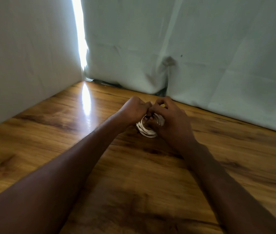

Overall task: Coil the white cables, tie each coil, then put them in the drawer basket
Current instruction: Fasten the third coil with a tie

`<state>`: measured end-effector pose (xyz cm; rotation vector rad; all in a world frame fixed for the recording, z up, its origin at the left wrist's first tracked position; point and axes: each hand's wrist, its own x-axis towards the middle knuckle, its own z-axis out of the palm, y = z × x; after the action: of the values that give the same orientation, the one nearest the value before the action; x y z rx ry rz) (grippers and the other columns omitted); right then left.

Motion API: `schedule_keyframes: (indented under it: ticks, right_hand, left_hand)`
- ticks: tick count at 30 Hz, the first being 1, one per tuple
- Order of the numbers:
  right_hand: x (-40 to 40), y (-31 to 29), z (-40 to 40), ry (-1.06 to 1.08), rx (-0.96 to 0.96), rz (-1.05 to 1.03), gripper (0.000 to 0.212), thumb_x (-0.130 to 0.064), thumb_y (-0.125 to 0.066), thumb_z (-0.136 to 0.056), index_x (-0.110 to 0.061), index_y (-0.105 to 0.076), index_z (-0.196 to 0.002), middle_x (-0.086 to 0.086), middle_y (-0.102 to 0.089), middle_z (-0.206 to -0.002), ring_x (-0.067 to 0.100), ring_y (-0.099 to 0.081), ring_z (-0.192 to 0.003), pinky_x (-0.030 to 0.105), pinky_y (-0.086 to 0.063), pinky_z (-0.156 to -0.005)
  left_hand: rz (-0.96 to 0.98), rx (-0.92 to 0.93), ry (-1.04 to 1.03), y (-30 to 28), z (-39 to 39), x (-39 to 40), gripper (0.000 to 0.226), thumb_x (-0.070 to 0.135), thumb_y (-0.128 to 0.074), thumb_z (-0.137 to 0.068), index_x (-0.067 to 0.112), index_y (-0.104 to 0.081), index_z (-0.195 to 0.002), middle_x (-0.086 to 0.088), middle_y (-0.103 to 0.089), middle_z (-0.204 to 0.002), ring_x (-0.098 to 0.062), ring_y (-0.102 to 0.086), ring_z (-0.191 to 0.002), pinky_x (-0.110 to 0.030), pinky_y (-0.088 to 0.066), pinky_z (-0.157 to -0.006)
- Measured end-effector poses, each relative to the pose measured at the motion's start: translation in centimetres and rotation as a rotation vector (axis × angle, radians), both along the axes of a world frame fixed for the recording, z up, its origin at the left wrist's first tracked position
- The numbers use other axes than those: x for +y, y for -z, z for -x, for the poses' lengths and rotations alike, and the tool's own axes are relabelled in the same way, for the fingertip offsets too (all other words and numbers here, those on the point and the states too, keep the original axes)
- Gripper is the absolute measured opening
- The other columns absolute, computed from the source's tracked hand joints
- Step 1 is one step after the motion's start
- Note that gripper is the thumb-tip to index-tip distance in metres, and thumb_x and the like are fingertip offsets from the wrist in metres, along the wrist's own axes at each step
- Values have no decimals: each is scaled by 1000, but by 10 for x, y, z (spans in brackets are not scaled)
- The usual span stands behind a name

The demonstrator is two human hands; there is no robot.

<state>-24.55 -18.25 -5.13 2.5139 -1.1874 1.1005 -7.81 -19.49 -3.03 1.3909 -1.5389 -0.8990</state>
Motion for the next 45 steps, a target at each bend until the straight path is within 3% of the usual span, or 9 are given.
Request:
schedule_keyframes:
  ticks: [6,10,15,18,20,25,31,36,45]
  right_hand:
    - [-1,2,-7,67,50,84,25,-32,-82,-78,-32,-66,-98,-6,-55,-108,16,-54,-92,35,-43,-72]
    - [2,2,-9,81,55,170,16,-27,-78,-81,-29,-72,-96,-4,-60,-99,20,-56,-89,35,-37,-71]
    - [1,0,-1,94,-185,216,8,-16,-72,-86,-23,-74,-90,-6,-69,-87,9,-55,-83,32,-42,-70]
    - [-2,3,2,139,-293,160,3,-19,-72,-89,-22,-73,-89,-7,-67,-85,8,-56,-79,32,-43,-69]
    - [-7,5,5,162,-422,89,3,-22,-72,-88,-20,-71,-86,-7,-66,-84,13,-60,-77,39,-48,-70]
    - [-11,6,14,200,-648,-35,4,-25,-73,-88,-22,-73,-85,-9,-71,-79,11,-66,-75,44,-54,-71]
    - [-6,3,10,118,-594,-63,7,-25,-70,-90,-26,-76,-87,-11,-71,-82,8,-66,-77,39,-52,-68]
    - [-3,-2,9,33,-641,-114,16,-14,-76,-85,-29,-76,-89,-8,-68,-91,3,-65,-84,22,-50,-73]
    - [-11,-5,14,109,-788,-379,3,-21,-81,-85,-23,-81,-82,-9,-77,-82,9,-73,-85,42,-59,-86]
  left_hand:
    - [-120,45,33,-6,-2,6,35,29,-53,-106,4,-65,-84,2,-52,-49,-5,-42,-34,-17,-29,-34]
    - [-108,71,38,-6,-2,6,38,31,-52,-106,7,-63,-78,4,-53,-48,-4,-44,-34,-14,-30,-35]
    - [-36,201,8,5,14,3,41,35,-56,-105,1,-75,-93,-15,-77,-82,-18,-67,-71,-30,-50,-66]
    - [54,190,11,9,28,3,37,34,-52,-107,11,-69,-84,-9,-68,-71,-20,-61,-70,-35,-47,-67]
    - [48,230,56,7,29,4,35,34,-49,-108,9,-69,-95,-6,-70,-73,-23,-64,-72,-38,-49,-69]
    - [66,162,168,9,32,5,25,33,-52,-107,15,-68,-114,-6,-76,-101,-21,-73,-98,-36,-58,-81]
    - [287,-34,128,24,29,-6,21,23,-45,-104,18,-65,-109,-3,-69,-88,-15,-65,-78,-39,-53,-68]
    - [391,-81,256,21,28,-2,25,11,-45,-107,33,-57,-102,16,-61,-77,5,-57,-67,-17,-42,-62]
    - [306,-122,346,26,23,-4,11,19,-46,-106,22,-57,-105,3,-61,-80,-8,-56,-71,-35,-48,-65]
